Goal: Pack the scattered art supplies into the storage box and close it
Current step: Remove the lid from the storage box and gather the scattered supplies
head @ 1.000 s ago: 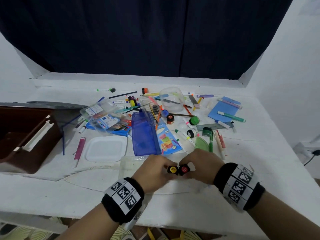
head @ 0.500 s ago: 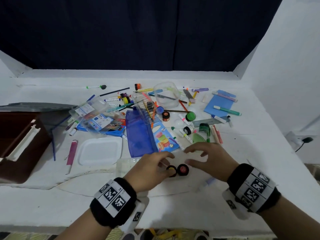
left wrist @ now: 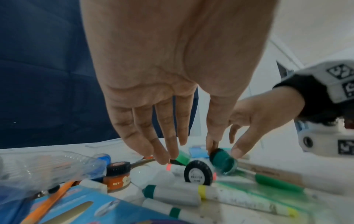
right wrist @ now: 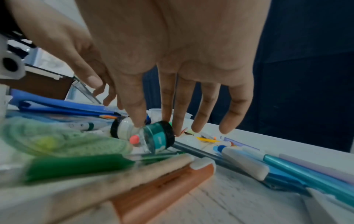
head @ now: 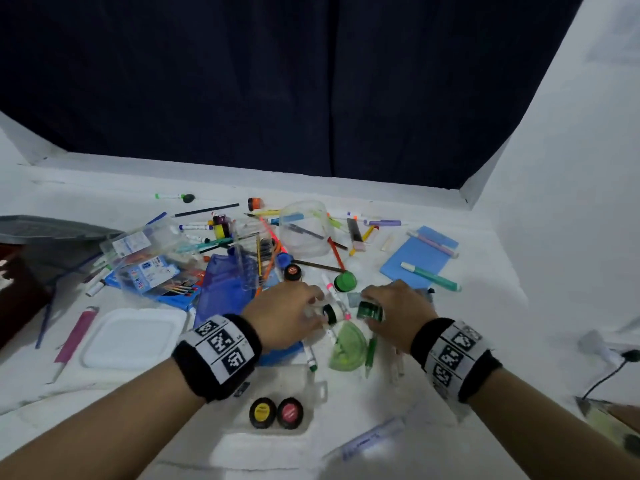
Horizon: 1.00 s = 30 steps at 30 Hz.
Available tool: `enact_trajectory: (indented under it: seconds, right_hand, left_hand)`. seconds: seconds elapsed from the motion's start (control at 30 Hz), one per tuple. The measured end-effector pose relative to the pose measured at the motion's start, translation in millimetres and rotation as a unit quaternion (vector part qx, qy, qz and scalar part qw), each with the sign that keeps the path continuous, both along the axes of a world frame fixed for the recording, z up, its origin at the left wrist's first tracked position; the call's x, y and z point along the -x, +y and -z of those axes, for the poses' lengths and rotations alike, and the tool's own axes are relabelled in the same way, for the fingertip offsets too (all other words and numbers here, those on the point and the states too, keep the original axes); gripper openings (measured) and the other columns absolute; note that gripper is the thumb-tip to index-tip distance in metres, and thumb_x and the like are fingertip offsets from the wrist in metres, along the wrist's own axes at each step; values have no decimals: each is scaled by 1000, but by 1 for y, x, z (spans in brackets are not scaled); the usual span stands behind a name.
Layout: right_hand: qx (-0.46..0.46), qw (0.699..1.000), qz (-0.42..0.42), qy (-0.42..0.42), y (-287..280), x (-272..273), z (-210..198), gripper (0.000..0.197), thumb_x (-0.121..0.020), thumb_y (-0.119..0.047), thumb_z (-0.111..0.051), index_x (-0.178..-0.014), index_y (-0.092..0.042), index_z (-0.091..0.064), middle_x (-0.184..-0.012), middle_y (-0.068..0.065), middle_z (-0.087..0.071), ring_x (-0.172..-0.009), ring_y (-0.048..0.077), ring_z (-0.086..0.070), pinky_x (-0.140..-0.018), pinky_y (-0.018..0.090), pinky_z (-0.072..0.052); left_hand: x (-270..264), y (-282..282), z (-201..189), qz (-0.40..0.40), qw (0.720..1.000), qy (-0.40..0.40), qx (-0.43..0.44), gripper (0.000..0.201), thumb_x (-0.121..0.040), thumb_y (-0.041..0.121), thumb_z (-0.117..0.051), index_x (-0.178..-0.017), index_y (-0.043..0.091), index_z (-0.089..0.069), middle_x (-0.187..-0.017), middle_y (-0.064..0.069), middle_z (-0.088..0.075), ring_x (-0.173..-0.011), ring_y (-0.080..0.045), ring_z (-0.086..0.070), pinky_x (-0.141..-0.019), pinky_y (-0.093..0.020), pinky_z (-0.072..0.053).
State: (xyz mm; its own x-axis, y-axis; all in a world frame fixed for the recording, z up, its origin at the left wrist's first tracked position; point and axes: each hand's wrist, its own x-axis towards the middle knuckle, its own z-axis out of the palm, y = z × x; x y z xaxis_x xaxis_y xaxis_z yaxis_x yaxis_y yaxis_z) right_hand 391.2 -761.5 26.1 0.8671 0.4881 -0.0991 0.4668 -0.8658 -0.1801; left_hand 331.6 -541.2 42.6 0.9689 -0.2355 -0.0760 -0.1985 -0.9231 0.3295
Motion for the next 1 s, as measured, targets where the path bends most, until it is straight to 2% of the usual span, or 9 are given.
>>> enact_trajectory:
  seconds: [0.1, 0.23, 0.37, 0.47, 0.63, 0.73, 0.8, 0.93, 1.0]
  right_hand:
    - [63, 997, -35, 6, 5, -12, 4, 30, -90, -44, -52, -115, -27, -55, -108, 4, -61, -112, 26, -50, -90, 42, -40]
    - [87, 994, -72, -9, 9, -22, 11, 32, -90, -51, -51, -109, -27, -57, -109, 2, -62, -111, 25, -49, -88, 42, -36]
    - [56, 995, -86, -10, 9, -27, 17, 24, -87, -49, -54, -99, -28, -54, -106, 1, -62, -108, 26, -51, -78, 39, -30]
    - [-4, 997, -81, -11, 6, -28, 21, 29, -84, -53, -58, -103, -31, -54, -107, 0, -62, -105, 28, -56, -75, 36, -33]
    - [-233, 969, -83, 4, 2, -18, 10, 30, -80, -37, -73, -102, -24, -60, -99, -3, -60, -88, 18, -60, -71, 30, -44]
    - [-356, 931, -80, 17, 3, -7, -1, 29, -74, -28, -81, -92, -23, -59, -90, -8, -56, -70, 2, -56, -63, 18, -39]
    - [-407, 909, -91, 23, 8, 8, -10, 29, -73, -26, -83, -90, -21, -60, -87, -7, -55, -65, 1, -52, -60, 11, -35]
    - [-410, 899, -120, 98, 22, 43, -18, 31, -71, -29, -84, -91, -23, -62, -90, -5, -57, -66, 11, -53, -60, 18, -45]
    - [-374, 910, -141, 111, 31, 58, -11, 30, -70, -31, -83, -92, -26, -63, -89, -7, -58, -70, 10, -52, -65, 21, -47]
  left_hand:
    - [-21, -16, 9, 5, 996, 38, -82, 37, -97, 41, -55, -126, 18, -58, -122, -6, -62, -113, -26, -58, -86, -33, -48]
    - [-39, -28, 14, 12, 989, 66, -135, 30, -93, 44, -58, -109, 19, -64, -104, -6, -67, -99, -27, -64, -82, -41, -54]
    - [-48, -36, 13, 7, 986, 80, -147, 25, -90, 37, -61, -106, 18, -62, -103, -9, -68, -95, -30, -65, -80, -40, -55]
    - [-49, -37, 14, 1, 985, 88, -147, 26, -89, 35, -63, -108, 16, -61, -105, -11, -67, -98, -30, -64, -77, -36, -52]
    - [-36, -25, -3, -30, 996, 61, -57, 34, -90, 36, -66, -119, 20, -62, -112, -5, -60, -104, -23, -58, -83, -29, -45]
    - [-17, -9, -19, -50, 999, 3, 17, 33, -86, 36, -72, -116, 25, -64, -110, 1, -53, -100, -16, -53, -85, -29, -44]
    - [3, 4, -28, -52, 997, -22, 50, 33, -84, 38, -75, -114, 29, -66, -106, 6, -52, -97, -9, -50, -81, -23, -39]
    - [52, 29, -35, -50, 991, -43, 116, 30, -77, 41, -82, -104, 36, -69, -97, 17, -59, -86, 1, -57, -72, -11, -42]
    - [72, 38, -29, -47, 991, -21, 126, 29, -74, 41, -83, -99, 36, -70, -93, 18, -63, -82, -1, -60, -68, -14, -46]
